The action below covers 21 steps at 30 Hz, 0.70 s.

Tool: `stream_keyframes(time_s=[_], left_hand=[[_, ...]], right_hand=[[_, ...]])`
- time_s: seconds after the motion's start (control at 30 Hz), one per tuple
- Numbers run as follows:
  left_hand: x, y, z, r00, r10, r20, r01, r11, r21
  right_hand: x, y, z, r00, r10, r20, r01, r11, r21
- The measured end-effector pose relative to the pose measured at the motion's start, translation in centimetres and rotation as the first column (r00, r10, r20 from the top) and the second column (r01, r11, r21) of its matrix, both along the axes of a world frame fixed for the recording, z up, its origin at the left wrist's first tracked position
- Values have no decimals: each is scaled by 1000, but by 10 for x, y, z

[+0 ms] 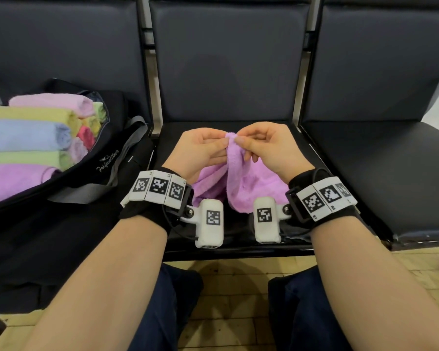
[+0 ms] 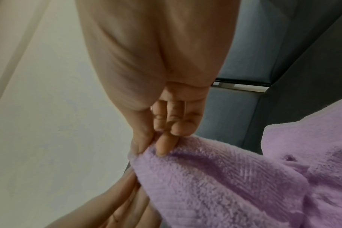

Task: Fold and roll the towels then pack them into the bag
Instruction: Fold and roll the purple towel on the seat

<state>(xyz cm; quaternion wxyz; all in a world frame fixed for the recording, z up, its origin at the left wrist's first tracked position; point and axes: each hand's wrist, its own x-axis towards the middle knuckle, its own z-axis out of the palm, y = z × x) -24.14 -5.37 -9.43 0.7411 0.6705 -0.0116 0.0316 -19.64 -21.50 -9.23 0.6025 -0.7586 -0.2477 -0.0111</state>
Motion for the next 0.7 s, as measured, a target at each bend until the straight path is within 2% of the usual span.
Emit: stream_keyframes(time_s=[0.27, 0.47, 0.63, 0.7], left_hand=[[-3, -3, 4, 1000, 20, -16, -20, 1000, 4], [-4, -2, 1, 1000, -6, 19, 6, 1000, 4], [-8, 5, 4, 998, -55, 29, 55, 998, -2], [-9, 9, 6, 997, -64, 33, 63, 997, 40]], right_hand=[[-3, -1, 0, 997, -80, 8, 80, 997, -5], [-6, -2, 4, 998, -52, -21, 52, 999, 1], [-1, -7, 8, 991, 34, -127, -28, 998, 48], [3, -8, 9, 990, 66, -128, -70, 997, -24]])
